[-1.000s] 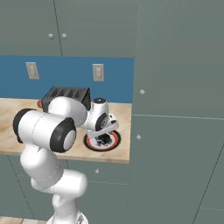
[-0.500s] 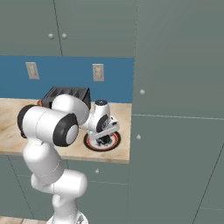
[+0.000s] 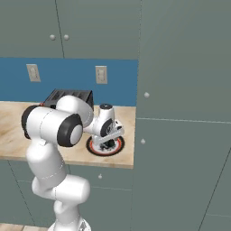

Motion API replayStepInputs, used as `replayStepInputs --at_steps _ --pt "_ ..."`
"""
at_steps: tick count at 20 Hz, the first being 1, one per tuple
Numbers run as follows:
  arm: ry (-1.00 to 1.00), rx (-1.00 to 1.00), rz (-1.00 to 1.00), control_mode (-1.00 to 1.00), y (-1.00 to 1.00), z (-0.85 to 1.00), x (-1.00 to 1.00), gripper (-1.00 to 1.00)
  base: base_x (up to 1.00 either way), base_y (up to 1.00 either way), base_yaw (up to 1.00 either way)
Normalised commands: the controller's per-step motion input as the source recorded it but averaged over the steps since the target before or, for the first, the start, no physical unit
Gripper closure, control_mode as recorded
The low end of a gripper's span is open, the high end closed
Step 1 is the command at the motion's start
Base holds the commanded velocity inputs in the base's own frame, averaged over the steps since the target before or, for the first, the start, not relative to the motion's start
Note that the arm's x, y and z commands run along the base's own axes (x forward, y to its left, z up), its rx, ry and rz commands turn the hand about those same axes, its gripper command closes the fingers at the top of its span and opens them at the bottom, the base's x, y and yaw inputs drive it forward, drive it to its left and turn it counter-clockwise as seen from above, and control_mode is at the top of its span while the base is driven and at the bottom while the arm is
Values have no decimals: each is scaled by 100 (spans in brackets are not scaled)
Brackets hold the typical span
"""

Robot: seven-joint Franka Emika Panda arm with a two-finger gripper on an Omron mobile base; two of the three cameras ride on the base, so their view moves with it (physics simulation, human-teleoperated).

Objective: Pick the eggplant from the counter and place it in the microwave. Then turn on the microwave.

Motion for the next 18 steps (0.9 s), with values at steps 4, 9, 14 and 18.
replayStepInputs --at_steps 4,9,14,18 --pt "2 0 1 -100 0 -10 1 100 0 0 0" --pt "2 0 0 -100 0 -6 1 100 0 0 0" --pt "0 -6 0 -100 6 0 -10 100 0 0 0" --pt "-13 -8 -3 -100 2 16 -34 100 0 0 0"
